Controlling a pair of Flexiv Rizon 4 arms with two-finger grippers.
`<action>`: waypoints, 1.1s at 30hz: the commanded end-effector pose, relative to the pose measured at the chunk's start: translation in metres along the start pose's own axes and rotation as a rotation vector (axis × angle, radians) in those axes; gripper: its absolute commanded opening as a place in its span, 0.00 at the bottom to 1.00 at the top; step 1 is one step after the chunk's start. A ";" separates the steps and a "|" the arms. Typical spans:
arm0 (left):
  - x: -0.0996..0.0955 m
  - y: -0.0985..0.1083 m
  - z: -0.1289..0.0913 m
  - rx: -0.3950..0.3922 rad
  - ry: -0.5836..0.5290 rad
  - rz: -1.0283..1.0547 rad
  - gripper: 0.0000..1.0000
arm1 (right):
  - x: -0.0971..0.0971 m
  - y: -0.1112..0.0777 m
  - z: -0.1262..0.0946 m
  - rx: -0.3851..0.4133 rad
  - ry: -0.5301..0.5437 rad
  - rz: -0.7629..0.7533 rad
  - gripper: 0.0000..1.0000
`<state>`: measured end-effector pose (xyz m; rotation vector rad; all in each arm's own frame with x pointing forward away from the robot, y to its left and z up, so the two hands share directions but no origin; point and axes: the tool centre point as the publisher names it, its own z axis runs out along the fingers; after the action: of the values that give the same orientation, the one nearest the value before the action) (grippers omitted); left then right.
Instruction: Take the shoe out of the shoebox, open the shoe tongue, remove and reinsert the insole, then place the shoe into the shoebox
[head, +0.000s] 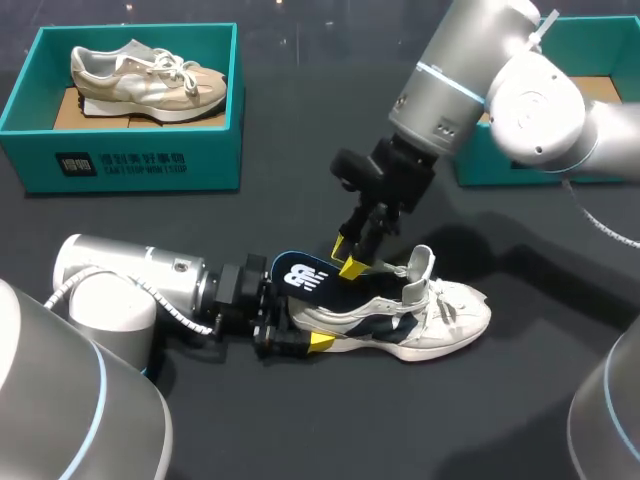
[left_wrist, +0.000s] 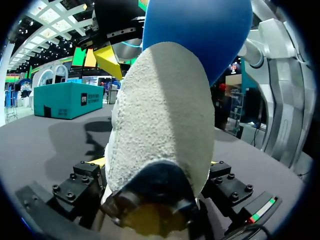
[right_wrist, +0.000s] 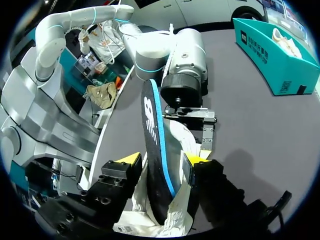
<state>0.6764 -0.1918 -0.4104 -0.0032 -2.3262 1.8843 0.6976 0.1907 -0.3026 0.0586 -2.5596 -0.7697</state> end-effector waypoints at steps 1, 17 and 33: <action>0.000 0.002 0.000 -0.002 -0.003 0.000 0.00 | -0.001 -0.005 0.013 -0.038 0.010 0.004 0.49; 0.000 0.002 0.000 -0.002 -0.003 0.000 0.00 | 0.010 0.005 0.027 -0.061 0.031 0.035 0.14; 0.000 0.002 0.000 -0.002 -0.003 0.000 0.00 | 0.024 0.053 0.013 -0.004 -0.060 -0.081 0.00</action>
<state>0.6765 -0.1914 -0.4104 -0.0031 -2.3263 1.8843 0.6787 0.2304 -0.2897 0.1322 -2.5846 -0.8844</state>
